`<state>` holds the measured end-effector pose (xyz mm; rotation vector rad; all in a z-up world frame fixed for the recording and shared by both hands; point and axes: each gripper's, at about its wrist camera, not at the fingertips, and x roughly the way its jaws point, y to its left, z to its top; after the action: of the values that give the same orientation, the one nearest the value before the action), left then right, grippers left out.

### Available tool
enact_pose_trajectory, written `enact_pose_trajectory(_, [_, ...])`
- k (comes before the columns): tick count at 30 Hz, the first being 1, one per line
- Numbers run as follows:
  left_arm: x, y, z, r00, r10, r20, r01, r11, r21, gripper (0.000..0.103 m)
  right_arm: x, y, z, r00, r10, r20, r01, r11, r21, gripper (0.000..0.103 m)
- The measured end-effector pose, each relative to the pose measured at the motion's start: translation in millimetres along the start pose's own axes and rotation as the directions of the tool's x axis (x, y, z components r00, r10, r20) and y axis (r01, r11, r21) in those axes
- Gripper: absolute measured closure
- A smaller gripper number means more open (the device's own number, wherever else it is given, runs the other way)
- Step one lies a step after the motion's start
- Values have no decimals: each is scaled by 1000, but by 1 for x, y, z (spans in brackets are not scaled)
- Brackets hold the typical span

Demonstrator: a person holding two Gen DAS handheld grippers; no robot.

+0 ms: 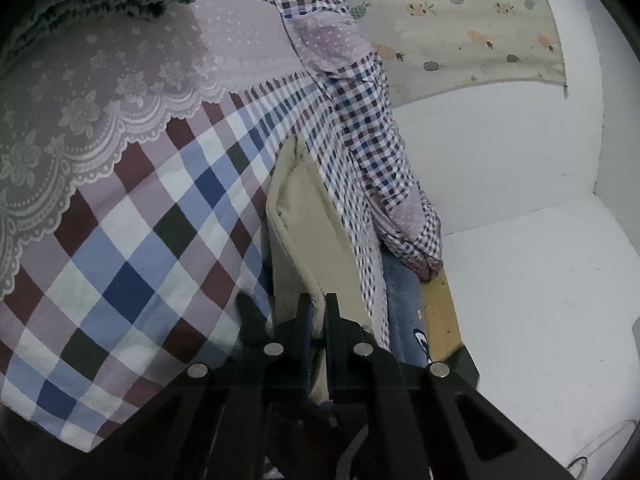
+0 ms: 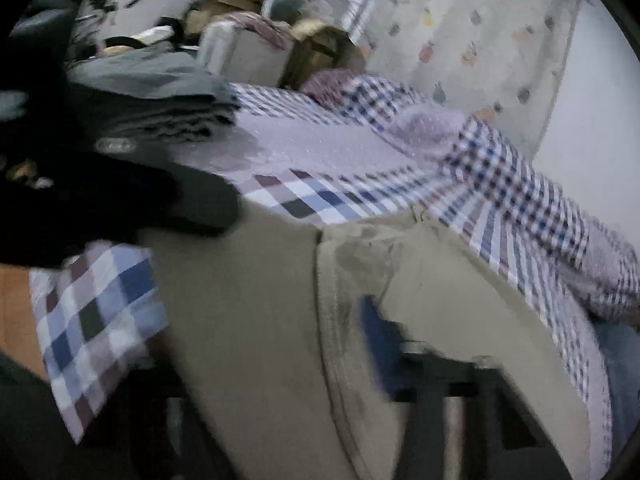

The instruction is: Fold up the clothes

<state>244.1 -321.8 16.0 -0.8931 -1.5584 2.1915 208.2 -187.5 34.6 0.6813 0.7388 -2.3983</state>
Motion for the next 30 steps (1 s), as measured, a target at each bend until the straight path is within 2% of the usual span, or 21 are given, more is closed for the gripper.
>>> enact_pose_trajectory(2, [-1, 2, 4, 1000, 20, -2, -20, 1000, 2, 99, 12, -8, 4, 999, 19, -49, -16, 998, 64, 92])
enact_pose_trajectory(5, [-4, 4, 11, 998, 66, 3, -66, 998, 2, 99, 17, -20, 5, 995, 72, -65, -64, 990, 127, 98])
enact_pose_trajectory(6, [-5, 4, 17, 998, 67, 11, -67, 998, 4, 93, 15, -23, 5, 994, 88, -60, -79, 988, 136, 98])
enact_pose_trajectory(8, [-4, 2, 31, 997, 77, 19, -77, 997, 25, 68, 8, -27, 4, 993, 110, -44, -103, 985, 142, 98])
enact_pose_trajectory(9, [0, 0, 40, 996, 92, 17, -93, 995, 48, 48, 5, -30, 4, 992, 121, -35, -115, 983, 144, 98])
enact_pose_trajectory(10, [5, -4, 48, 993, 115, 9, -116, 990, 79, 40, 1, -33, 4, 991, 131, -25, -126, 981, 145, 98])
enact_pose_trajectory(12, [26, -15, 66, 976, 217, -32, -208, 963, 170, 40, -5, -37, 5, 990, 141, -10, -138, 980, 143, 99])
enact_pose_trajectory(13, [37, -19, 73, 967, 248, -57, -232, 951, 206, 40, -8, -38, 6, 989, 146, -3, -144, 979, 142, 99])
enact_pose_trajectory(18, [103, -37, 110, 935, 293, -199, -224, 924, 309, 40, -23, -52, 6, 986, 164, 24, -166, 970, 179, 99])
enact_pose_trajectory(22, [152, -44, 130, 905, 326, -275, -217, 907, 361, 40, -30, -60, 4, 983, 182, 36, -186, 962, 202, 99])
enact_pose_trajectory(28, [216, -41, 162, 864, 388, -322, -234, 873, 427, 40, -37, -72, -4, 979, 201, 41, -205, 949, 241, 99])
enact_pose_trajectory(30, [230, -38, 171, 858, 398, -325, -235, 867, 440, 41, -39, -74, -6, 978, 205, 42, -209, 946, 248, 99])
